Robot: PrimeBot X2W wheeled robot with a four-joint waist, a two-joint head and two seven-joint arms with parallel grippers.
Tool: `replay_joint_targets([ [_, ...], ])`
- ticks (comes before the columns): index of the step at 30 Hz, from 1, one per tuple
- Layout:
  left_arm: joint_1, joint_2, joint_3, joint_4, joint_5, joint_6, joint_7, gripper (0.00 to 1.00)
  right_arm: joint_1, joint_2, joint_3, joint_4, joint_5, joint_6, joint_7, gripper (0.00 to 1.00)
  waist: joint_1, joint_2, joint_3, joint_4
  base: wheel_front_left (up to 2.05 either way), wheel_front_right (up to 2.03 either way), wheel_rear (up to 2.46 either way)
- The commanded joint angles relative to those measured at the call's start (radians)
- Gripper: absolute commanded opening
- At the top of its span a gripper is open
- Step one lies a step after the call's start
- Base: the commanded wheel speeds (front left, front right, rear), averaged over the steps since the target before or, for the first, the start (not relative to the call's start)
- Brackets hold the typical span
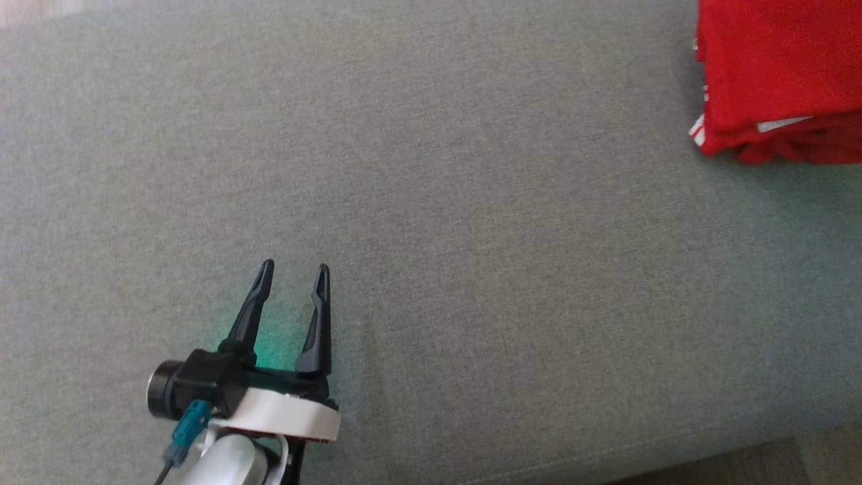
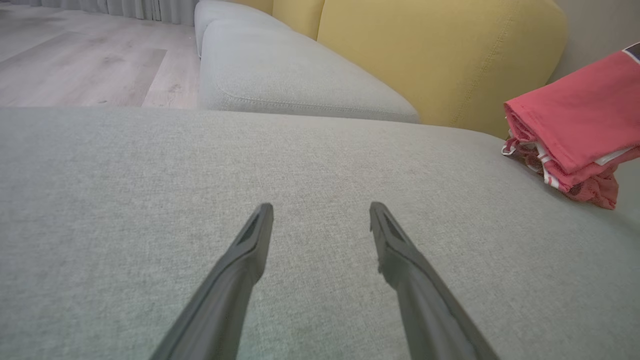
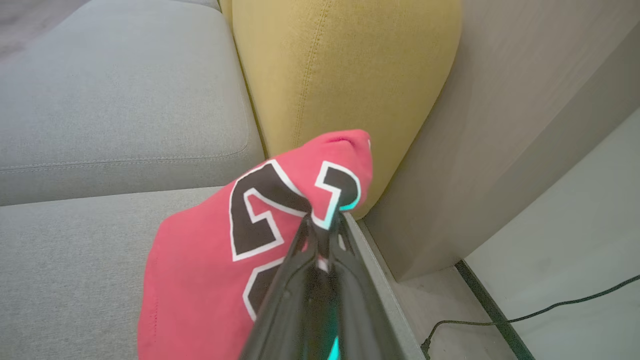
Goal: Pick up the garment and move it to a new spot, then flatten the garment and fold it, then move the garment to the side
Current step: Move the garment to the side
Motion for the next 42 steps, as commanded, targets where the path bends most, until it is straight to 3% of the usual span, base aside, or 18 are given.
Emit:
replay_joint_targets([
  [1, -0.031, 0.003, 0.023, -0.036, 0.008, 0.000, -0.007, 1.00, -0.026, -0.022, -0.001, -0.043, -0.005, -0.001, 0.007, 0.00, 0.0000, 0.0000, 0.013, 0.007, 0.00, 0.00, 0.00],
  [9, -0.062, 0.010, 0.003, -0.048, 0.024, -0.004, 0.012, 1.00, 0.009, -0.031, -0.088, -0.003, -0.061, -0.001, 0.010, 0.00, 0.0000, 0.0000, 0.064, 0.024, 0.00, 0.00, 0.00],
  [10, -0.066, 0.010, -0.001, -0.048, 0.026, -0.005, 0.015, 1.00, 0.012, -0.027, -0.100, 0.008, -0.082, -0.001, 0.000, 0.23, 0.0000, 0.0000, 0.068, 0.026, 0.00, 0.00, 0.00],
  [11, -0.069, 0.009, -0.004, -0.048, 0.028, -0.006, 0.017, 1.00, 0.016, -0.021, -0.110, 0.017, -0.101, -0.001, -0.017, 0.67, 0.0000, 0.0000, 0.072, 0.028, 0.00, 0.00, 0.00],
  [12, -0.072, 0.009, -0.007, -0.048, 0.029, -0.006, 0.019, 1.00, 0.019, -0.013, -0.120, 0.027, -0.117, -0.001, -0.036, 1.00, 0.0000, 0.0000, 0.074, 0.029, 0.00, 0.00, 0.00],
  [18, -0.082, 0.009, -0.016, -0.046, 0.031, -0.008, 0.025, 1.00, 0.014, 0.039, -0.143, 0.071, -0.188, -0.001, -0.127, 1.00, 0.0000, 0.0000, 0.074, 0.029, 0.00, 0.00, 0.00],
  [27, -0.092, 0.019, 0.000, -0.046, 0.025, 0.004, 0.023, 1.00, -0.008, 0.083, -0.070, 0.060, -0.180, -0.001, -0.229, 1.00, 0.0000, 0.0000, 0.038, 0.026, 0.00, 0.00, 0.00],
  [35, -0.090, 0.024, 0.064, -0.031, -0.005, 0.035, 0.000, 1.00, 0.025, 0.144, 0.016, -0.019, -0.133, -0.001, -0.340, 1.00, 0.0000, 0.0000, -0.057, 0.052, 0.00, 0.00, 0.00],
  [42, -0.040, 0.028, 0.130, 0.003, -0.042, 0.062, -0.021, 1.00, 0.150, 0.247, 0.071, -0.077, -0.112, -0.001, -0.415, 1.00, 0.0000, 0.0000, -0.173, 0.091, 0.00, 0.00, 0.00],
])
